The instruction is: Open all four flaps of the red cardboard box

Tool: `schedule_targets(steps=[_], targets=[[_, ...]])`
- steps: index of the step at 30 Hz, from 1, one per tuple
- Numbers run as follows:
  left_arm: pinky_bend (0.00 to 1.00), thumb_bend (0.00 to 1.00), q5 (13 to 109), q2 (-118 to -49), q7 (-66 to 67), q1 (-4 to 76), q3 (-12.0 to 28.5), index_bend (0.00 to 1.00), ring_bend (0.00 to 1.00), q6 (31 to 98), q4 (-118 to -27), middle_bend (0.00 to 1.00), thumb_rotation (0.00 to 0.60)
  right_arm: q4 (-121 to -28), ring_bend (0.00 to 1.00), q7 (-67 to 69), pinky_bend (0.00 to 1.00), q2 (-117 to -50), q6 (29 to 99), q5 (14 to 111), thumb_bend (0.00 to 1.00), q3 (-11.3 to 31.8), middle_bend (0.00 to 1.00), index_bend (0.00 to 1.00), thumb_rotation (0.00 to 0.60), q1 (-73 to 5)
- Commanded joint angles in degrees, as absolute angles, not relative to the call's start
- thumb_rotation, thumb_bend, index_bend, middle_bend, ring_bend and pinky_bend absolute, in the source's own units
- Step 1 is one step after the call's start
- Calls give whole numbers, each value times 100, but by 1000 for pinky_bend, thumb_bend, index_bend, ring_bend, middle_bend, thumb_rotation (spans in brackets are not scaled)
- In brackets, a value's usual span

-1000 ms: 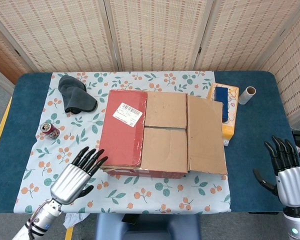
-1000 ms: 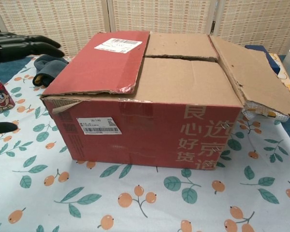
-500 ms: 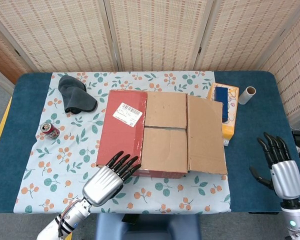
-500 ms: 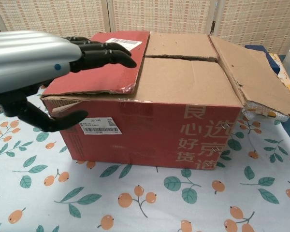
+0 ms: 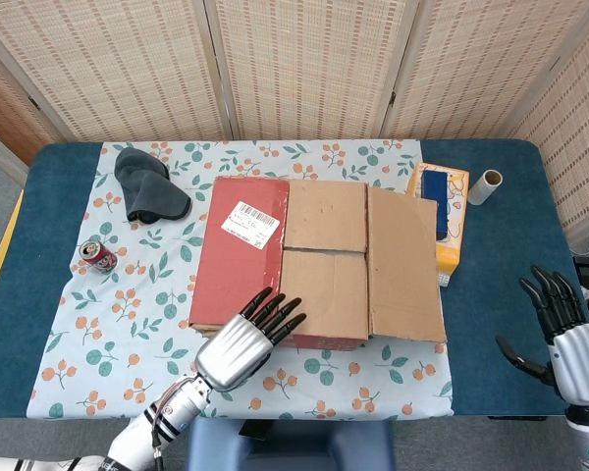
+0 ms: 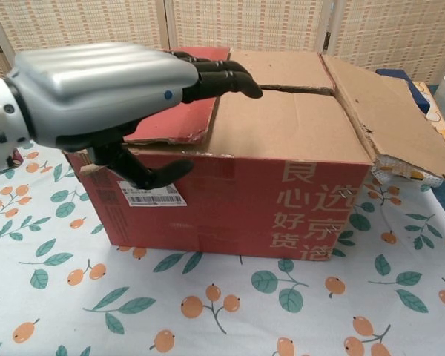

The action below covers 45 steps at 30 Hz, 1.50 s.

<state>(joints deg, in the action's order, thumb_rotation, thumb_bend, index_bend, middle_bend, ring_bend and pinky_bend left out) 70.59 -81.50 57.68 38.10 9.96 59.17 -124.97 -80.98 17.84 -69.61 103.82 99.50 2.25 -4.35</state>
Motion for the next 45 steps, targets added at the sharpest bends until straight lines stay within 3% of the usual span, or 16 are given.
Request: schedule_targets(steps=[1,26,45], targets=[[42,508,7113,-8339,5570,3937,1059,0,0,5982,-12282,0,600,-8088,0,1839,0,-6909,10265,9925,335,205,0,0,600,-432],[42,481,7278,-8547,4635,4366,1055,0,0,6216,-11245,0,600,-7874,0,2139,0,-6931,10131,9787,336,270,0,0,600,-430],[42,466,7217,-8512,4490,4466,942,0,0,6344,-11062,0,600,-7862,0,2156,0,-6936,10082,9765,336,290,0,0,600,-434]])
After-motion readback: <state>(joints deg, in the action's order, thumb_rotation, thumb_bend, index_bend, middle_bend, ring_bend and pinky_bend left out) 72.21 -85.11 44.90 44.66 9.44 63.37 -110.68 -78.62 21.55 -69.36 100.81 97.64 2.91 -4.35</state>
